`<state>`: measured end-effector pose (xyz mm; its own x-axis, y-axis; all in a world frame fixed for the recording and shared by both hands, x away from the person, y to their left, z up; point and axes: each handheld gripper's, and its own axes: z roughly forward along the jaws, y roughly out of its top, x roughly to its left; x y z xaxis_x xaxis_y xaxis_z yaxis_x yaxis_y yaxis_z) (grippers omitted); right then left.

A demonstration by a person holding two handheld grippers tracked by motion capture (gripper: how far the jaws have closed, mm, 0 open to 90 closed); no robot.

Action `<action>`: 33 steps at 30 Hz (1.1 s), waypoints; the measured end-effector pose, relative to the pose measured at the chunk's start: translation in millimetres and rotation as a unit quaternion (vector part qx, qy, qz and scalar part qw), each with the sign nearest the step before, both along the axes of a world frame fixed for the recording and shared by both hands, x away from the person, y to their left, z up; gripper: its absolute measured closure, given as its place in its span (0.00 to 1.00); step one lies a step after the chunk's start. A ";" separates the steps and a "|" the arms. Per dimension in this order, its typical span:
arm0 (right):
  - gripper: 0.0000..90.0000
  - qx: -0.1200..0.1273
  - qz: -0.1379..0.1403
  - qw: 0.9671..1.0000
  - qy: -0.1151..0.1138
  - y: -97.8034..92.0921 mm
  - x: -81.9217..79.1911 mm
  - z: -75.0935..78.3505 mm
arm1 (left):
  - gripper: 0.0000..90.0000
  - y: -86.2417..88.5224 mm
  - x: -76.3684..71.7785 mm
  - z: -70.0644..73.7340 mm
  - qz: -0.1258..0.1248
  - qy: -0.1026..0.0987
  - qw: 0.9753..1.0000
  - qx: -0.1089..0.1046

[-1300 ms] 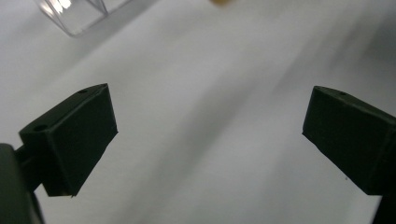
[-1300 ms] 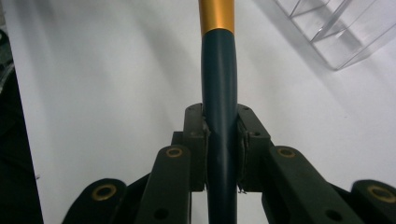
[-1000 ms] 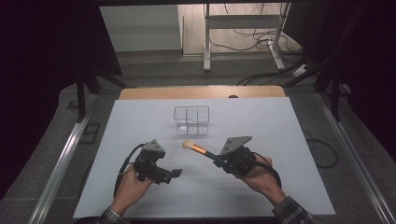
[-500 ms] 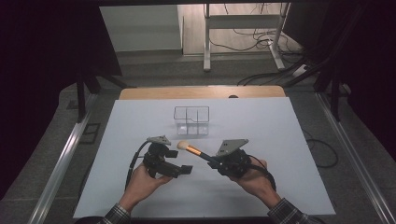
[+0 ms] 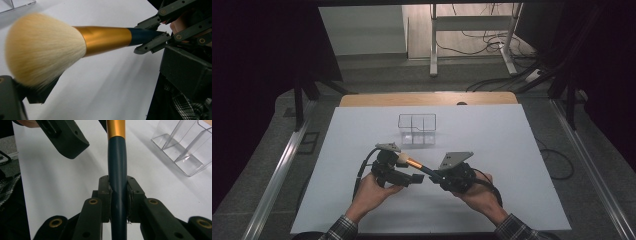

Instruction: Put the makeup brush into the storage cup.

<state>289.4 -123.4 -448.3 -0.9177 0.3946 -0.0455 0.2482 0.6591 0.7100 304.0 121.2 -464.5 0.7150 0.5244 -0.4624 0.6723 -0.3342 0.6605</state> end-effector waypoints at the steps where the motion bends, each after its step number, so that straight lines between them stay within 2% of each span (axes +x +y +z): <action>1: 0.85 0.001 -0.001 1.000 0.000 0.4 -0.1 -0.3 | 0.08 0.6 0.2 0.1 0.001 0.000 1.000 -0.003; 4: 0.85 -0.001 0.001 1.000 0.004 1.9 -0.1 -2.7 | 0.13 2.9 0.6 0.6 0.010 0.007 1.000 -0.016; 6: 0.85 -0.009 0.006 1.000 0.011 3.8 0.0 -5.7 | 0.20 5.5 1.5 0.1 0.017 0.015 1.000 -0.020; 8: 0.85 -0.022 0.011 0.999 0.021 6.9 -0.3 -9.9 | 0.31 9.5 2.7 -1.5 0.026 0.028 0.999 -0.030; 9: 0.85 -0.031 0.017 0.999 0.018 8.7 -1.1 -12.2 | 0.40 12.4 3.4 -3.0 0.034 0.036 0.998 -0.042; 10: 0.85 -0.039 0.022 0.999 0.017 10.8 -2.2 -14.2 | 0.55 16.2 4.6 -5.4 0.033 0.057 0.995 -0.078; 11: 0.84 -0.051 0.022 0.998 0.016 13.2 -2.8 -16.4 | 0.67 20.8 6.2 -8.3 0.021 0.075 0.989 -0.123; 12: 0.84 -0.063 0.021 0.998 0.019 15.5 -2.2 -19.5 | 0.78 22.0 6.2 -8.3 0.017 0.082 0.987 -0.139; 13: 0.79 -0.068 0.020 0.997 0.023 17.1 -1.4 -22.5 | 0.78 20.8 4.2 -4.8 0.020 0.069 0.990 -0.119; 14: 0.68 -0.063 0.023 0.997 0.035 17.8 -0.2 -23.8 | 0.79 20.5 2.7 -2.3 0.018 0.057 0.992 -0.110; 15: 0.59 -0.061 0.028 0.997 0.045 18.4 1.1 -24.0 | 0.79 20.8 1.7 -0.1 0.020 0.052 0.993 -0.106; 16: 0.49 -0.059 0.027 0.997 0.045 18.5 1.8 -23.0 | 0.79 21.2 0.7 2.0 0.025 0.043 0.993 -0.103; 18: 0.35 -0.040 0.021 0.998 0.050 16.0 3.4 -20.5 | 0.79 20.5 -0.7 6.6 0.022 0.026 0.996 -0.078; 20: 0.27 -0.021 0.010 0.998 0.060 13.4 5.9 -18.0 | 0.79 18.7 -2.5 8.8 0.025 0.016 0.998 -0.062; 22: 0.21 -0.008 0.001 0.998 0.060 12.2 6.8 -16.0 | 0.79 16.2 -3.8 9.5 0.025 0.010 0.998 -0.051; 27: 0.20 0.004 -0.004 0.998 0.058 16.0 5.7 -13.0 | 0.79 10.1 -5.5 10.1 0.018 0.006 0.999 -0.038; 30: 0.25 0.000 -0.006 0.999 0.048 19.2 4.5 -12.0 | 0.79 8.0 -6.4 10.9 0.017 0.004 0.999 -0.032; 33: 0.43 0.004 -0.008 0.999 0.033 23.7 2.4 -10.3 | 0.79 4.6 -7.3 11.7 0.011 0.003 0.999 -0.030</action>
